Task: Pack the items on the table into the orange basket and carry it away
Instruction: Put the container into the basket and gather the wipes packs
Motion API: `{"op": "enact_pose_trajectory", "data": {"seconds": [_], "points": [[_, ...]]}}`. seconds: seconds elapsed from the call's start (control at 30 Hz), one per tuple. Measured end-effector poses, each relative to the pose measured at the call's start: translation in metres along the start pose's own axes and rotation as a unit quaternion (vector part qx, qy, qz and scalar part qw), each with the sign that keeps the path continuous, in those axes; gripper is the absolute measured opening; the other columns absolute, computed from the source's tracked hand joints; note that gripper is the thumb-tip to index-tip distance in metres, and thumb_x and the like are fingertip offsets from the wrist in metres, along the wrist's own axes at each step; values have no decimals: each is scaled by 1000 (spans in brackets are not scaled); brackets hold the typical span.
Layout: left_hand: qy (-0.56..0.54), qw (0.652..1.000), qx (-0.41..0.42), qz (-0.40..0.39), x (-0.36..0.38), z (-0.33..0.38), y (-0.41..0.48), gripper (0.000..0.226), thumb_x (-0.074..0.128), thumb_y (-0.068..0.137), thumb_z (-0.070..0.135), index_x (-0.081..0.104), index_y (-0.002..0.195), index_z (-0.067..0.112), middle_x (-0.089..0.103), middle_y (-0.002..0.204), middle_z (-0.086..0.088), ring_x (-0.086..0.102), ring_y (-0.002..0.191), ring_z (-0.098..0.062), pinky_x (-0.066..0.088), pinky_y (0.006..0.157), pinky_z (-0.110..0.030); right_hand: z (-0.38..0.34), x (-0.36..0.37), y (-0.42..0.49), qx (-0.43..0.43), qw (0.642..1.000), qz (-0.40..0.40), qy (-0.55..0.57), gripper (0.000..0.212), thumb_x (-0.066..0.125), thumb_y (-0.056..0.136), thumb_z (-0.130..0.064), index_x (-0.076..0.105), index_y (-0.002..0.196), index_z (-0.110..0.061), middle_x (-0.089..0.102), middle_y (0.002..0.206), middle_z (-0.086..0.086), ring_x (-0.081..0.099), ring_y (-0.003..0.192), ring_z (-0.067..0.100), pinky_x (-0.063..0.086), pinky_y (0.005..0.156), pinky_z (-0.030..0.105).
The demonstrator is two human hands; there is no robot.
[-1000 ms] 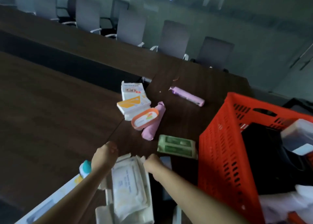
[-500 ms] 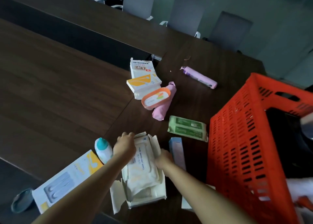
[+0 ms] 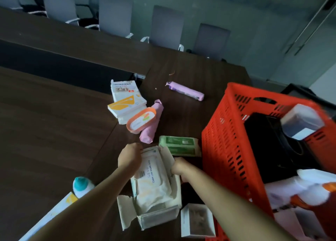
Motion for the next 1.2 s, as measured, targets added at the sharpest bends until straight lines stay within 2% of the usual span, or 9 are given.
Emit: {"op": "enact_pose_trajectory", "data": {"seconds": [0.17,0.27,0.4,0.6,0.73,0.87,1.03,1.13,1.2], "points": [[27,997,65,27,-47,52,26,31,45,88,9,68,108,12,67,108,-14,64,100,-33,47,77,-33,-43,-64,-12,-32,999,-10,32,43,43,87,12,55,126,1,58,125,25,57,114,39,48,90,49],[46,992,109,38,-87,103,37,32,44,88,6,69,107,6,68,109,-16,64,101,-32,50,79,-33,-71,-115,-28,-66,997,-3,50,43,40,89,14,53,128,1,62,113,25,62,102,40,49,82,48],[57,980,175,74,-134,177,41,28,50,78,0,73,92,6,71,94,-19,67,93,-33,50,74,-32,-96,-187,-53,-86,993,12,86,47,33,92,13,50,132,-3,53,135,22,51,124,39,39,104,53],[85,951,268,127,-163,298,32,30,46,76,-7,70,90,4,70,94,-16,66,90,-34,48,69,-34,-94,-302,-114,-126,984,45,115,48,31,93,15,45,135,-2,50,139,20,49,128,36,43,91,48],[84,936,324,105,-145,365,16,38,43,77,-8,72,98,4,71,100,-14,67,95,-31,54,79,-36,-61,-360,-152,-109,987,70,94,48,34,91,15,43,136,2,53,135,20,55,110,31,51,73,42],[107,911,393,71,-110,415,-7,39,43,76,-8,73,99,1,74,100,-14,68,94,-29,57,83,-36,-13,-391,-180,-68,991,91,75,44,35,91,14,43,134,5,61,99,14,60,90,31,57,54,34],[161,877,452,3,-31,442,-37,34,47,75,-7,72,97,0,73,99,-17,68,97,-32,56,86,-39,65,-387,-185,-15,992,93,88,49,33,90,16,43,135,1,58,119,19,56,111,34,55,75,45],[207,864,459,-33,12,428,-43,29,48,80,-4,69,100,-2,71,102,-19,67,100,-33,55,88,-39,99,-367,-175,18,991,79,107,50,34,90,16,44,136,-1,56,125,17,55,111,33,57,66,40],[245,849,465,-44,31,414,-51,28,46,84,-2,66,103,-2,69,107,-19,65,103,-33,54,89,-39,116,-352,-164,36,991,60,116,49,36,91,15,43,137,0,51,136,21,52,119,35,51,86,46]]}}
Point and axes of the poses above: each hand's wrist, its own y-axis towards the middle knuckle, its own x-axis out of the palm, z = x × y, the point moved 2 cm from there along y, towards the middle knuckle
